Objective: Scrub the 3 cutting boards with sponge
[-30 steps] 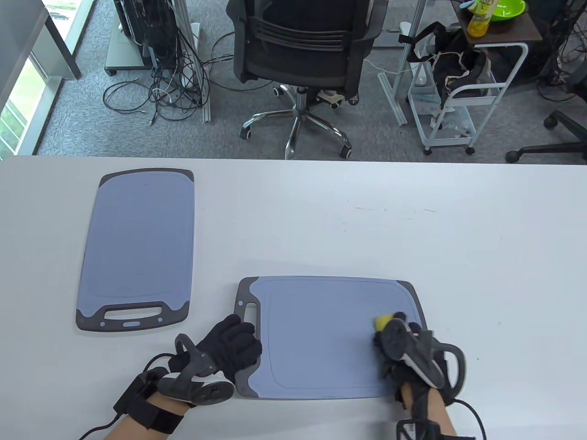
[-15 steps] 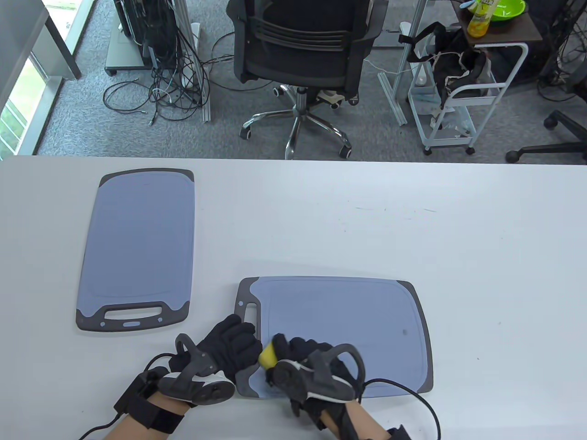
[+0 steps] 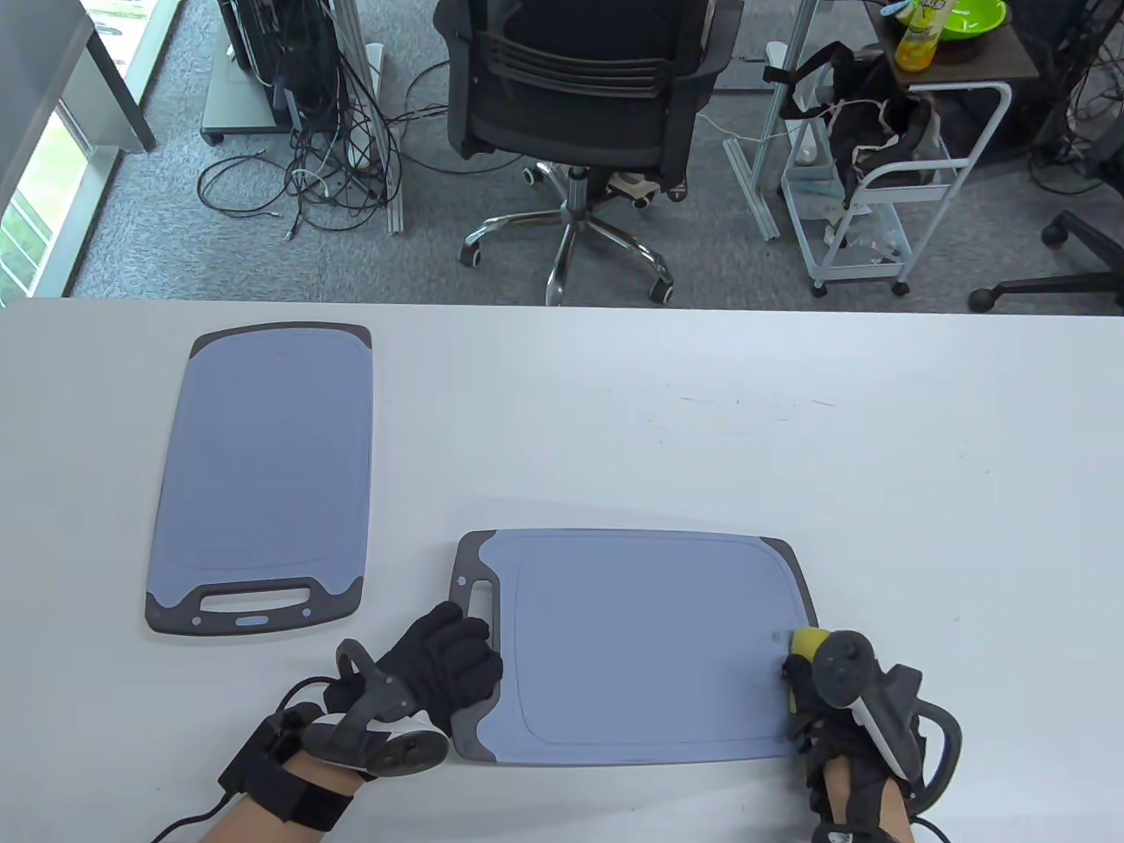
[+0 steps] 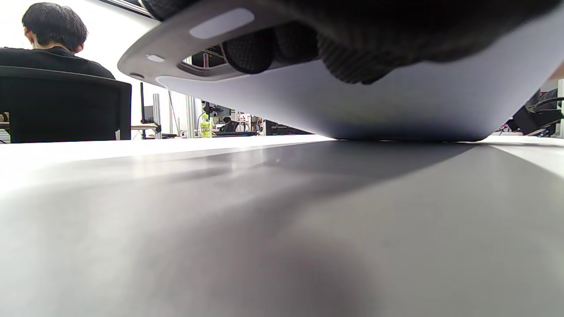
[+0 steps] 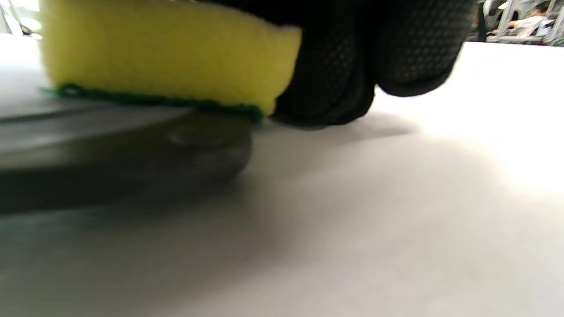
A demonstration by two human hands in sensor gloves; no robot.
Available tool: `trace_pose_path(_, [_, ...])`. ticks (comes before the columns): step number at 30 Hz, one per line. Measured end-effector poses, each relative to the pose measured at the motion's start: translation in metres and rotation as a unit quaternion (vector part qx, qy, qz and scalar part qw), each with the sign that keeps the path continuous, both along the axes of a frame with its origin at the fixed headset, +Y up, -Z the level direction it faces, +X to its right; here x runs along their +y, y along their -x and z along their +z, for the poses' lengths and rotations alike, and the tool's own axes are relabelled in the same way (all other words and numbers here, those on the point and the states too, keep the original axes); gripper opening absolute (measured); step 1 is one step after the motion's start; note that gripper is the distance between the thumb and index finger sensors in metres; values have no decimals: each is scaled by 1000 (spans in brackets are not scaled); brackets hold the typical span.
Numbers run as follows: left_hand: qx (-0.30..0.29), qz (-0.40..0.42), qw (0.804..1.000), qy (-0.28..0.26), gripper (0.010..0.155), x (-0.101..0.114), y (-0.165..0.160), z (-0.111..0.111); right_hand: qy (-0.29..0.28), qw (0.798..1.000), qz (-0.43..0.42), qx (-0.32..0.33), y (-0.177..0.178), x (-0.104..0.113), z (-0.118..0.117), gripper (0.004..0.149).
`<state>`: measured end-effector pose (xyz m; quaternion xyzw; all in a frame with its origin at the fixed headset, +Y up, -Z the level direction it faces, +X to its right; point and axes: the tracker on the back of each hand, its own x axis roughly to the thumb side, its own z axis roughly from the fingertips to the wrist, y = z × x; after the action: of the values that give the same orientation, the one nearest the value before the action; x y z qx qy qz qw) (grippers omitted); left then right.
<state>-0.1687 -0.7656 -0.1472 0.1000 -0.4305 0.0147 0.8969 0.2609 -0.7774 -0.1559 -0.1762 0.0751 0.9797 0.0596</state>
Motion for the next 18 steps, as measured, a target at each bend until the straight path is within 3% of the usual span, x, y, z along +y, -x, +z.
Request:
trace_pose_path(2, [1, 1, 1000, 0, 46, 0, 0, 0, -3, 997, 51, 52, 23, 6, -2, 71])
trace_pose_path(5, [1, 1, 1000, -1, 46, 0, 0, 0, -29, 982, -2, 189, 92, 16, -3, 71])
trace_pose_path(7, [1, 0, 1000, -1, 46, 0, 0, 0, -36, 953, -21, 299, 160, 25, 7, 71])
trace_pose_path(10, [1, 0, 1000, -2, 46, 0, 0, 0, -58, 904, 19, 423, 236, 37, 28, 72])
trace_pose_path(12, [0, 1, 1000, -3, 46, 1, 0, 0, -63, 892, 24, 446, 258, 41, 35, 72])
trace_pose_path(15, [-1, 3, 1000, -5, 46, 1, 0, 0, -56, 904, 17, 424, 236, 38, 26, 71])
trace_pose_path(18, [-2, 3, 1000, -6, 46, 1, 0, 0, -38, 948, 22, 315, 173, 27, 13, 70])
